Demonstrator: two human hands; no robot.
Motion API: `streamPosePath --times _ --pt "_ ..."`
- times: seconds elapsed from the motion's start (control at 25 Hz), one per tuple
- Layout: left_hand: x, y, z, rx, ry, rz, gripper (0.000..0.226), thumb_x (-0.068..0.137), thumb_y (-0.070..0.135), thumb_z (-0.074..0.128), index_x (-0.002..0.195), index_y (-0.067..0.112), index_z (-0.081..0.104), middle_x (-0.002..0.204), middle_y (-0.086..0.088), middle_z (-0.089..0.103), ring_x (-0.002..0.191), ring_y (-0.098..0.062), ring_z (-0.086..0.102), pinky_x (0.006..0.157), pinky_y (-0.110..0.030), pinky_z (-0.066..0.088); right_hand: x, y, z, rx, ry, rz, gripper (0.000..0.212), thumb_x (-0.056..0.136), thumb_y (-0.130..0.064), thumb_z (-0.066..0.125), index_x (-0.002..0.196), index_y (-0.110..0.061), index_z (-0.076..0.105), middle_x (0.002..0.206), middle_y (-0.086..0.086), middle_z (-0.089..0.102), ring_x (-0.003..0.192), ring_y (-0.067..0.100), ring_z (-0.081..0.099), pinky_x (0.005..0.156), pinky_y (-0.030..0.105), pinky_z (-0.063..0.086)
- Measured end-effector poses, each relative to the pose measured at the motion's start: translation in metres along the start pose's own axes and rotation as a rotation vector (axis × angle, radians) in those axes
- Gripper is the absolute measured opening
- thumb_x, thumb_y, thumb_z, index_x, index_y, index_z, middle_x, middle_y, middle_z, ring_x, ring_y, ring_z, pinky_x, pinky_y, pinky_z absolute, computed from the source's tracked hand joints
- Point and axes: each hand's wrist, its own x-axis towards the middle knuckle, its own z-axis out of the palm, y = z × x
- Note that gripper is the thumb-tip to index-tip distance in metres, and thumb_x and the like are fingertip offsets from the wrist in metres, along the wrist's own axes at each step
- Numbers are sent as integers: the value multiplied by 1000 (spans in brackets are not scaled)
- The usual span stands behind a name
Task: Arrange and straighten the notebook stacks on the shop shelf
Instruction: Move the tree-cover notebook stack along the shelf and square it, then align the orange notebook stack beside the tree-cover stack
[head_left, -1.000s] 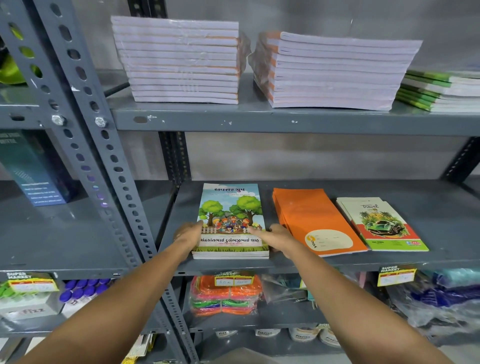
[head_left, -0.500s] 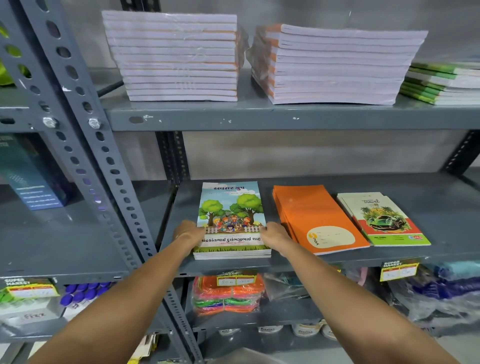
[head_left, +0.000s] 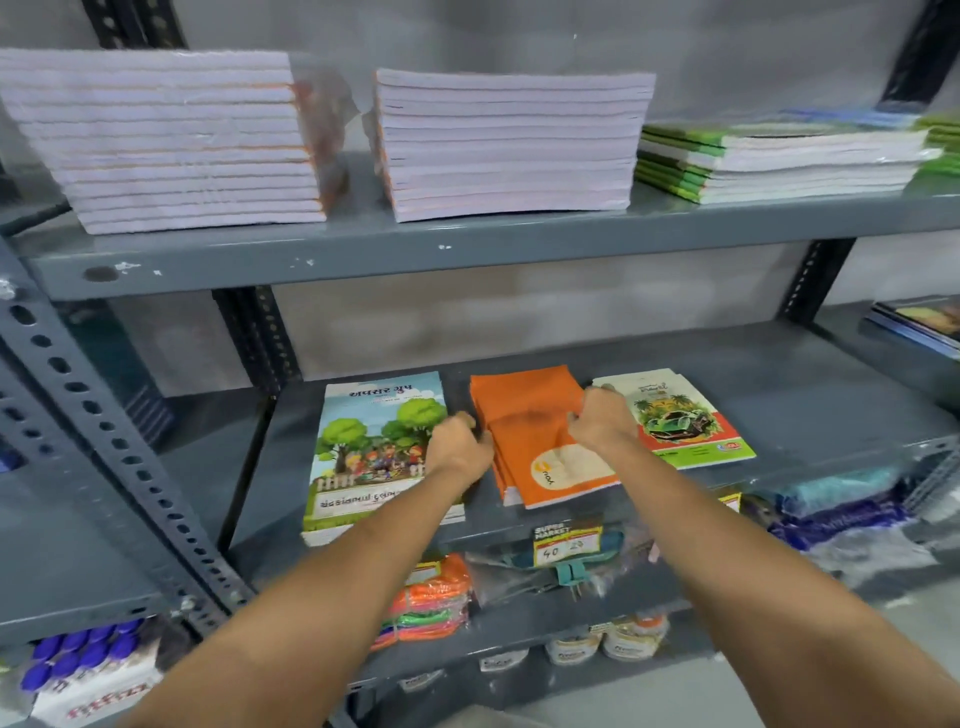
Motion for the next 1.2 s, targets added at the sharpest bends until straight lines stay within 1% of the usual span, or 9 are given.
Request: streamPosePath --times 0.16,0.32,0.6,0.68,0.72,0.8,0.88,1.04,1.2 --pt "7 29 30 -13 -86 -164 38 90 34 51 105 2 64 109 -18 67 99 -34 64 78 -34 50 20 43 -5 -66 -175 8 31 86 -28 63 107 -5 63 116 14 63 106 31 62 77 34 51" --pt "13 36 47 -8 -85 -262 40 92 34 45 111 4 62 113 -17 65 99 -34 63 81 -36 51 26 58 6 -6 -334 -26 21 83 -28 67 80 -9 58 90 10 62 89 29 63 64 30 45" --pt "18 43 56 55 16 -265 45 95 43 41 97 5 65 100 -13 69 84 -27 64 76 -35 54 32 56 16 124 -363 14 17 71 -14 65 68 -12 48 76 5 55 84 26 63 50 26 39" --pt "20 39 50 12 -82 -218 55 89 61 45 95 9 62 102 -10 69 86 -26 64 78 -35 53 37 65 10 205 -424 -28 28 75 -31 72 87 -9 59 91 6 62 101 28 64 61 29 48" --pt "20 36 45 1 -160 -177 64 81 69 50 103 11 60 107 -8 67 94 -27 64 82 -36 52 40 72 6 267 -507 -49 59 72 -45 76 112 -6 57 112 7 63 113 29 59 76 33 51" --pt "17 31 37 18 -345 -108 105 60 76 67 136 9 36 129 -6 55 118 -29 55 96 -39 45 39 82 -3 242 -730 -127 124 54 -62 82 148 -13 17 148 6 39 133 28 41 103 38 39" --pt "15 28 32 101 -527 -69 149 42 74 78 149 15 -7 146 -5 42 130 -28 43 108 -40 37 35 85 -3 16 -821 -261 150 45 -61 86 150 -22 -13 158 7 19 141 27 29 111 38 30" --pt "14 39 45 351 -629 -15 165 43 57 89 139 18 -39 153 -12 31 137 -30 34 111 -39 33 28 80 12 -149 -700 -359 148 50 -39 92 148 -28 -18 155 18 11 141 36 23 110 47 30" --pt "18 38 49 398 -469 18 127 53 35 91 145 12 6 125 -11 52 114 -28 53 94 -36 47 29 85 17 -130 -555 -418 122 61 -33 89 150 -27 5 139 17 37 124 36 46 98 41 42"
